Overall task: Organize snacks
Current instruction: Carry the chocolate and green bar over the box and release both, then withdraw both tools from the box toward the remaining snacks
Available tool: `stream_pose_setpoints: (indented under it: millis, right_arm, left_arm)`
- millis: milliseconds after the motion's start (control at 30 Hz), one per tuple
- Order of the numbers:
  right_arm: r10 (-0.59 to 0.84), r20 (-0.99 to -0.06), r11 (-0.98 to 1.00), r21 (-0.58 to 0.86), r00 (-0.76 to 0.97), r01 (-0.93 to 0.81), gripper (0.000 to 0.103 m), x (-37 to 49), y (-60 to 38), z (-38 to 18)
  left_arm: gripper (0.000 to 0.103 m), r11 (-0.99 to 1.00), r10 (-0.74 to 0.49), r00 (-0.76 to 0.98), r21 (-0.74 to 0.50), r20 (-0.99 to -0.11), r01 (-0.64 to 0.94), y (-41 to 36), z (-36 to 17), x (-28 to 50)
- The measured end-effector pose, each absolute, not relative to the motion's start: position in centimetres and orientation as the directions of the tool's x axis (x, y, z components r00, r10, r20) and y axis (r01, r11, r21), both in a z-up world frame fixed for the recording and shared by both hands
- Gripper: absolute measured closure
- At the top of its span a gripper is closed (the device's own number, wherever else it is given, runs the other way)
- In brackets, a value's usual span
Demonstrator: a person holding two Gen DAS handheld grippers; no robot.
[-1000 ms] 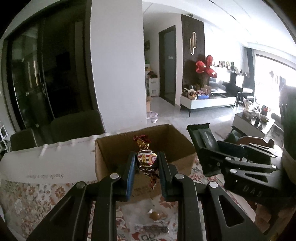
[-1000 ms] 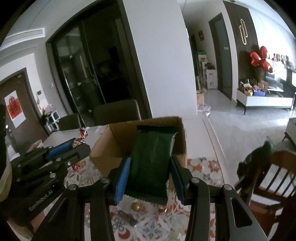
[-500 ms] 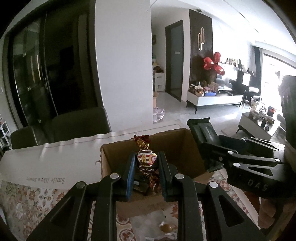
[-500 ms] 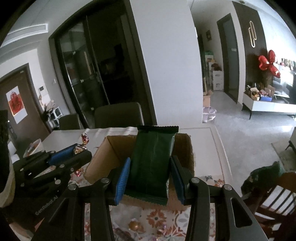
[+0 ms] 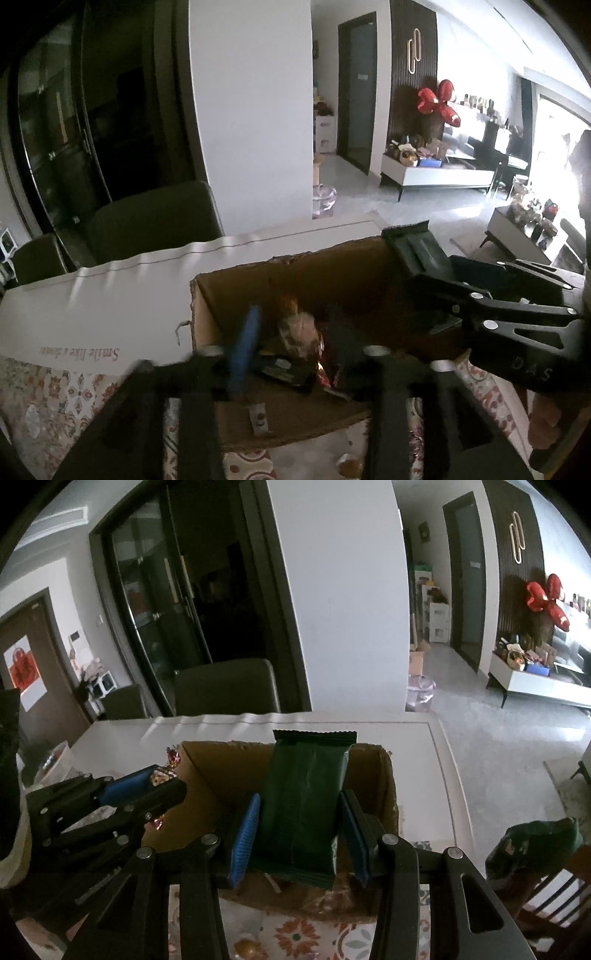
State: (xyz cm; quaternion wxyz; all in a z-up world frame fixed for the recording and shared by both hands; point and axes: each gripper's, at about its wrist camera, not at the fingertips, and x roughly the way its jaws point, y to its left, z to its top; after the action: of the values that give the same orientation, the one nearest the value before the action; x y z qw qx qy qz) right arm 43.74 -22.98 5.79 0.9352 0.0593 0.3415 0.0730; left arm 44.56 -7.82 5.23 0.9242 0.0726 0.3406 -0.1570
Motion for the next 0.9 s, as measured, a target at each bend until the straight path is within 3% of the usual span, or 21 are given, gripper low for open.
stream_pose_setpoints:
  millis: [100, 133, 200, 900]
  right_arm:
    - [0.179, -0.649, 0.982, 0.163, 0.74, -0.095, 0.055, 43.9, -23.0, 5.4]
    - [0.181, -0.65, 0.981, 0.166, 0.738, -0.095, 0.047, 44.0, -23.1, 5.3]
    - [0.172, -0.646, 0.983, 0.161, 0.744, -0.088, 0.042, 43.6, -23.1, 5.2]
    - [0.076, -0.528, 0.995, 0.092, 0.846, -0.031, 0.042, 34.2, -22.3, 8.0]
  left_arm:
    - [0.048, 0.944, -0.229, 0.731, 0.038, -0.643, 0.328, -7.7, 5.2, 44.0]
    - [0.046, 0.945, -0.224, 0.734, 0.043, -0.641, 0.325, -7.6, 5.3, 43.7]
    - [0.042, 0.947, -0.216, 0.743, 0.048, -0.634, 0.317, -7.4, 5.4, 43.1]
    - [0.038, 0.934, -0.248, 0.788, 0.077, -0.563, 0.349, -6.7, 7.5, 35.4]
